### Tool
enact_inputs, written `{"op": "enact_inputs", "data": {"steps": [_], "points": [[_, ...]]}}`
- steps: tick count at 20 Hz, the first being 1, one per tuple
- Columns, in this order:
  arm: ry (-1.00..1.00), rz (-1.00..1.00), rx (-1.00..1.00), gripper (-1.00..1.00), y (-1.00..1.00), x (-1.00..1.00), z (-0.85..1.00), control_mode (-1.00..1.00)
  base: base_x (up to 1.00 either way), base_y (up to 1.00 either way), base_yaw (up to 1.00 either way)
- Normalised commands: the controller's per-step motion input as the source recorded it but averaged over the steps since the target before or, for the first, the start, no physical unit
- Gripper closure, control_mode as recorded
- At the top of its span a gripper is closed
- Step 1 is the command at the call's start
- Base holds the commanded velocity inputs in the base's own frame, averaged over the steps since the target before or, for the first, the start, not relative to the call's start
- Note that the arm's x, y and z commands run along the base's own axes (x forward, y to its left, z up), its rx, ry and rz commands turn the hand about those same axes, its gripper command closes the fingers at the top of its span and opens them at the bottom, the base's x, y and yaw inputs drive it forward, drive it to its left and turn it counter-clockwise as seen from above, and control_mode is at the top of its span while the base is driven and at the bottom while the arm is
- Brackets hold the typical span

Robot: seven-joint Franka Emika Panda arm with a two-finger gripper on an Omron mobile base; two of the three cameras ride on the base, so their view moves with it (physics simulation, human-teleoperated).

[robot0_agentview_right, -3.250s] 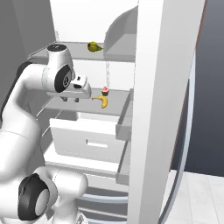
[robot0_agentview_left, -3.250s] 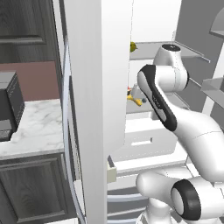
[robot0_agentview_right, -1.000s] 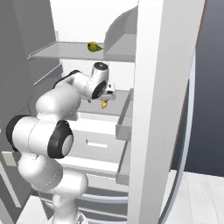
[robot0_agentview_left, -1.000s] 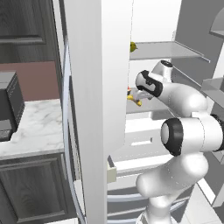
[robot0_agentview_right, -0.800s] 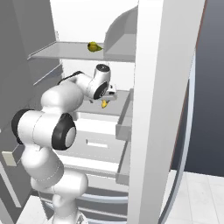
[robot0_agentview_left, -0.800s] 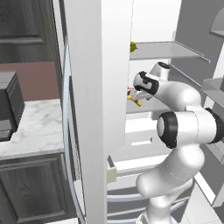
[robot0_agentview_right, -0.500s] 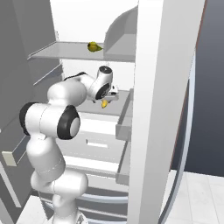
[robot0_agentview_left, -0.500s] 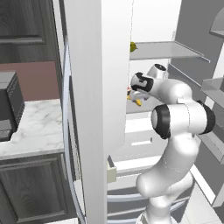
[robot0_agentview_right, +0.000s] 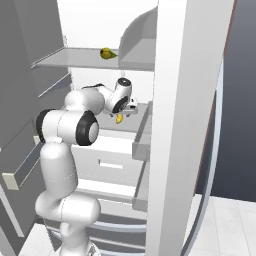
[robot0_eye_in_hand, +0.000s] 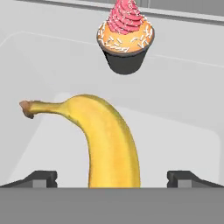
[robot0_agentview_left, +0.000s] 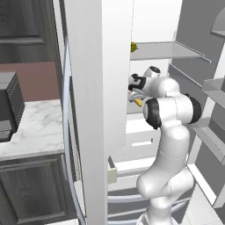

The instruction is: Pick up the banana and pear from the fridge and place one fruit on each plate on the dining counter.

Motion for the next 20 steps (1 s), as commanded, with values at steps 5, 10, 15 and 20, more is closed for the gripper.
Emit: {"op": "enact_inputs", "data": {"steps": [5,10,15,20], "points": [[0.0,0.0,0.0,-1.0,-0.01,0.24,-0.23,-1.0,0.0,0.0,0.0],[0.0,0.0,-0.01,-1.0,0.0,0.05,-0.37,-1.0,0.0,0.0,0.0],[0.0,0.0,-0.16,-1.0,0.08,0.0,-0.75,-1.0,0.0,0.0,0.0],[0.03,0.0,-0.14,1.0,0.01,0.0,-0.94,-1.0,0.0,0.0,0.0]]}}
